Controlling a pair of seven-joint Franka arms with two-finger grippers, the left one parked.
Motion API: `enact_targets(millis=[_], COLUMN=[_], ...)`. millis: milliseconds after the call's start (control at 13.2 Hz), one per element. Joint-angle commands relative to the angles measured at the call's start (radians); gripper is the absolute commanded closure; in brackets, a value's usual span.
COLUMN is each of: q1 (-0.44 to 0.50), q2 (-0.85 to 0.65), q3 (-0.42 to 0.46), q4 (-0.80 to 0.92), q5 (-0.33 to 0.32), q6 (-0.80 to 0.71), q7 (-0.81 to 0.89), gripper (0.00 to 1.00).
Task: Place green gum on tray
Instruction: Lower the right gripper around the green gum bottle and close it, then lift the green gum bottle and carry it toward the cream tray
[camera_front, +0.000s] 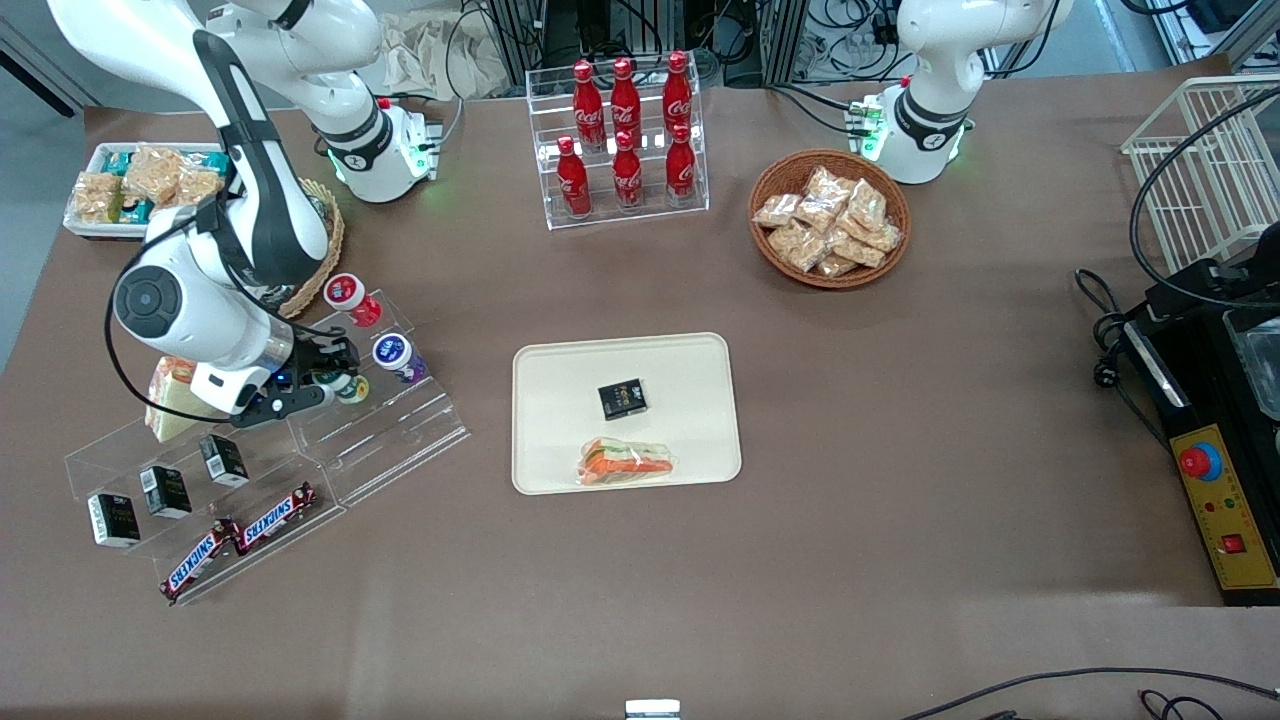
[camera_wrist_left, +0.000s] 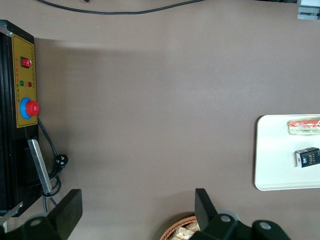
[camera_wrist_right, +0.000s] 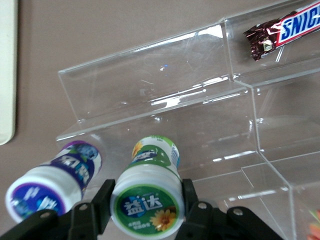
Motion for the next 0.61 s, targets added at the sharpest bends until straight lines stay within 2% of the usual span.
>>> enact_targets(millis=[0, 303, 529], q1=[-0.004, -0.002, -0.001], q2=[-0.062, -0.083, -0.083], q3=[0.007, 0.030, 0.104], q4=[0.080, 0.191, 0.220], q5=[-0.013, 0.003, 0.004], q6=[-0.142, -0.244, -0.265], q7=[-0.013, 0.008, 0.179], gripper=[0.77, 0.77, 0.77])
